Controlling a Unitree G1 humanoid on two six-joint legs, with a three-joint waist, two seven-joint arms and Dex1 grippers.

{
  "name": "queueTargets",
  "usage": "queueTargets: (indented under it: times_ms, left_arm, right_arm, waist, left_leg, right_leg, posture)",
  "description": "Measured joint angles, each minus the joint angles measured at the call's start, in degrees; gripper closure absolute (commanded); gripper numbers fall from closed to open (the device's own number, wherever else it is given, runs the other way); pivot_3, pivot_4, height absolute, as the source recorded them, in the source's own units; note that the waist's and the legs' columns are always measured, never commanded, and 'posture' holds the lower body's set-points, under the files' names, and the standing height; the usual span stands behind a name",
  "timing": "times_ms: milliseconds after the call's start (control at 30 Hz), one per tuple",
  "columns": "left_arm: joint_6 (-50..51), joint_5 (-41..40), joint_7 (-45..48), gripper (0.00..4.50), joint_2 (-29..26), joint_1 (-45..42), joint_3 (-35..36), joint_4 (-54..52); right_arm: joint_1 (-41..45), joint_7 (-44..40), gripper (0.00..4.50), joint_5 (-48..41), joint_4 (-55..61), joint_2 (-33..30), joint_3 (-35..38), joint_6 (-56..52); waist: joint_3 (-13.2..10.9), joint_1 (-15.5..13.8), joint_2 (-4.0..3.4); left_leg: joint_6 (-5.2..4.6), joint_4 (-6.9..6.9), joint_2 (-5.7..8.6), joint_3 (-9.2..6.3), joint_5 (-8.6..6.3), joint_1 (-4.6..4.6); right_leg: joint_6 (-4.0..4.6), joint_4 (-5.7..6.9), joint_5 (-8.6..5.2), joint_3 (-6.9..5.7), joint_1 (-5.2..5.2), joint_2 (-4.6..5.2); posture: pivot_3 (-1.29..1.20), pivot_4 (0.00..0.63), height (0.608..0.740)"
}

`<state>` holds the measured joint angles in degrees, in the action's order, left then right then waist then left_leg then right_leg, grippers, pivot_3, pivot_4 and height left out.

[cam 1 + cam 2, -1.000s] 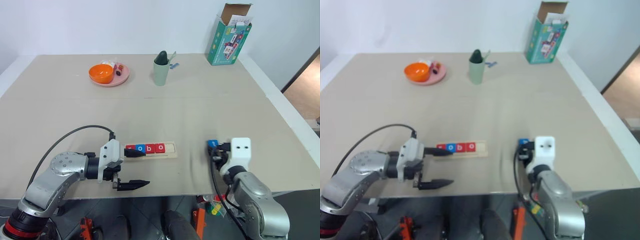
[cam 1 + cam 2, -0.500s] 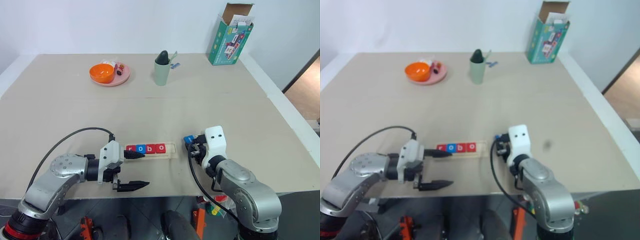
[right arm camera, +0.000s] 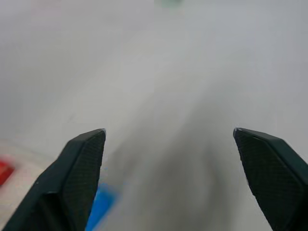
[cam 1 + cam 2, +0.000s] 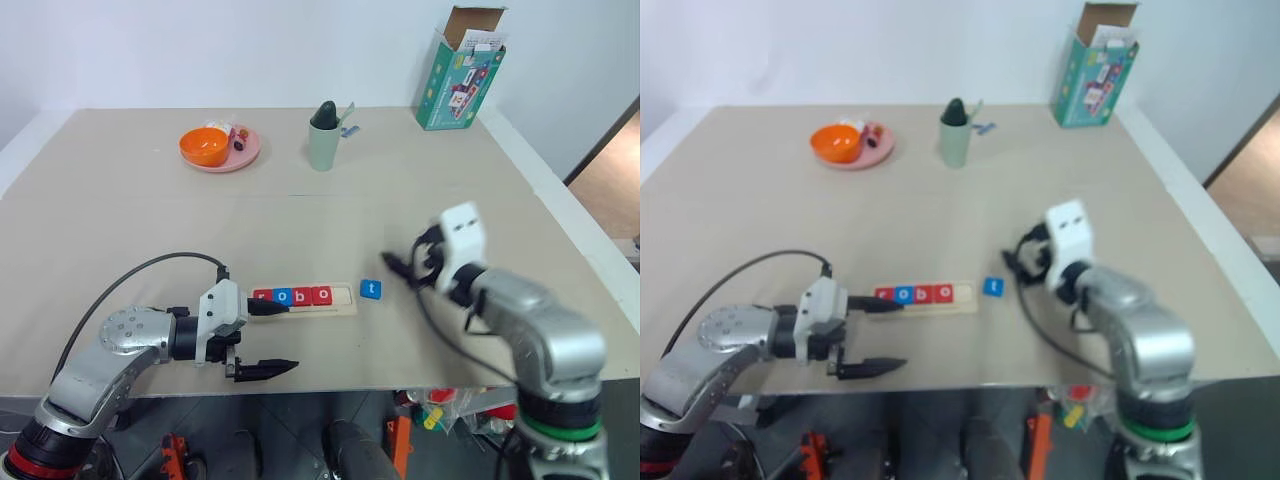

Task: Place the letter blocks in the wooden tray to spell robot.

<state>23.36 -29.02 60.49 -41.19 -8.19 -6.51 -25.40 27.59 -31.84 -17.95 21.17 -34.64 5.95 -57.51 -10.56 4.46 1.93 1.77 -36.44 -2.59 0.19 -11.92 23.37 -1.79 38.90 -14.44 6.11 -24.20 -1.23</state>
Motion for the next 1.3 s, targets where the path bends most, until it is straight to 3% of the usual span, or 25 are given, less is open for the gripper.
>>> queueTargets:
  times_ms: [67,133,300,567,900,1067,1300]
  left_arm:
    - [-0.5,0.1,0.0,0.0,0.5,-0.5,0.0,0.4]
    - [-0.8,0.1,0.0,0.0,1.7,-1.3,-0.1,0.9]
    - [-1.2,0.8,-0.9,0.0,2.6,-1.5,-0.3,1.3]
    - [-2.2,1.7,-3.8,0.0,3.2,0.5,0.0,0.6]
    - [-2.2,2.1,-5.0,0.0,2.6,1.5,0.4,-0.8]
    - [-2.2,2.1,-5.1,0.0,2.5,1.4,0.3,-0.8]
    - [-3.0,2.8,-4.9,0.0,2.4,1.4,0.3,-0.7]
  right_arm:
    - [2.0,-17.1,0.06,0.5,-8.5,-8.5,-7.3,12.4]
    - [2.5,-28.9,0.06,1.8,-16.0,-9.9,-14.1,22.9]
    - [5.4,-41.7,0.06,5.5,-31.8,-8.4,-21.0,41.0]
    - [10.3,-45.4,0.06,7.0,-42.8,-3.6,-21.2,46.9]
    - [10.6,-45.1,3.17,8.1,-45.0,-2.8,-20.6,48.4]
    - [10.7,-44.3,3.23,8.2,-46.8,-2.3,-19.4,50.2]
    - [11.0,-47.6,3.23,5.0,-38.3,-3.1,-19.2,40.0]
  waist:
    - [0.0,0.0,0.04]
    - [0.0,0.0,0.07]
    - [0.0,0.0,-0.03]
    - [0.0,0.0,0.0]
    - [0.0,0.0,-0.01]
    - [0.0,0.0,-0.01]
    - [0.0,0.0,-0.02]
  left_leg:
    - [-0.21,0.02,-0.05,-0.01,-0.12,-0.04]
    - [-0.51,0.01,-0.16,-0.08,-0.31,-0.06]
    - [-0.56,0.03,-0.21,-0.09,-0.36,0.01]
    - [-0.48,-0.11,-0.19,-0.11,-0.31,-0.03]
    - [-0.44,-0.15,-0.19,-0.13,-0.29,-0.08]
    - [-0.44,-0.17,-0.18,-0.12,-0.28,-0.08]
    - [-0.43,-0.16,-0.21,-0.12,-0.28,-0.08]
  right_leg:
    - [-0.09,-0.02,0.02,-0.04,0.05,-0.05]
    - [-0.11,-0.02,-0.01,-0.1,0.08,-0.22]
    - [-0.06,0.07,-0.07,-0.04,-0.06,-0.3]
    - [-0.1,0.12,0.05,-0.07,0.04,-0.25]
    - [-0.12,0.12,0.09,-0.08,0.12,-0.26]
    - [-0.13,0.12,0.12,-0.06,0.12,-0.25]
    - [-0.12,0.14,0.14,-0.03,0.08,-0.31]
  posture:
    - [0.0,0.15,0.74]
    - [0.0,0.15,0.74]
    - [0.0,0.15,0.74]
    - [0.0,0.15,0.74]
    - [0.0,0.15,0.74]
    - [0.0,0.15,0.74]
    - [0.0,0.15,0.74]
